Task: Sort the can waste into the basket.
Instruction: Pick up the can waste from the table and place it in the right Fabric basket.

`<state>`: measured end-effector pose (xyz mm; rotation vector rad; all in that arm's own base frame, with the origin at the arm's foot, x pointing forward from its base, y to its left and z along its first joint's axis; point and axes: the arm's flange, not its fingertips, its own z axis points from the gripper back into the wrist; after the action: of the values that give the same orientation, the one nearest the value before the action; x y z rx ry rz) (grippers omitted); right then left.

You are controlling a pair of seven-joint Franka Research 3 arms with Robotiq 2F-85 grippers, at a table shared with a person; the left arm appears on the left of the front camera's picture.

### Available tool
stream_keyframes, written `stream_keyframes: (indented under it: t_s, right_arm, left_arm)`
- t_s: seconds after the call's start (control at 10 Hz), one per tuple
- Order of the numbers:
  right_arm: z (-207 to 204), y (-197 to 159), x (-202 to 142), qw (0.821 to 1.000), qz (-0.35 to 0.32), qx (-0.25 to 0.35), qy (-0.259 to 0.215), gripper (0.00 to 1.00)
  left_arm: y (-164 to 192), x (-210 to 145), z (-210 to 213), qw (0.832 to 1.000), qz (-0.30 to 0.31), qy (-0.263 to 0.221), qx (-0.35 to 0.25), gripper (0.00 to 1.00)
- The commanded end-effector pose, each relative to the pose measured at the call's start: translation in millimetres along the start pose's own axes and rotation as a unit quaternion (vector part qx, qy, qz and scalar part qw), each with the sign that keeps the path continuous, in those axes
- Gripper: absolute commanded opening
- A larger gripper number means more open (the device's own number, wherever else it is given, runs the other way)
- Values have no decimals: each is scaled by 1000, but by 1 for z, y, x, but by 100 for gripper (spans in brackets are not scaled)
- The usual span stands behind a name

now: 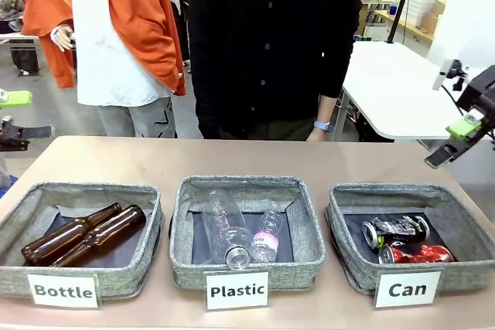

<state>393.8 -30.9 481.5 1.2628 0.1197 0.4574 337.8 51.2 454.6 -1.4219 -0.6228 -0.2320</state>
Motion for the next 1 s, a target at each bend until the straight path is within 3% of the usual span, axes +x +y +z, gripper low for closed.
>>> stream_keyframes:
  t_s: [0.0,0.1,0.2,0.3,0.9]
  right_arm:
    - [-31,24,-7,756,-197,211,-587,100]
    - [-36,29,-8,720,-221,178,-634,100]
    - [-41,33,-5,708,-225,154,-651,100]
    - [-8,4,-8,986,-98,42,-130,100]
    - [-8,4,-8,986,-98,42,-130,100]
  left_arm:
    - [-2,0,0,1000,1,-7,-1,100]
    - [-2,0,0,1000,1,-7,-1,100]
    - [-2,0,0,1000,1,-7,-1,100]
    - [-2,0,0,1000,1,-7,-1,100]
    - [-2,0,0,1000,1,-7,-1,100]
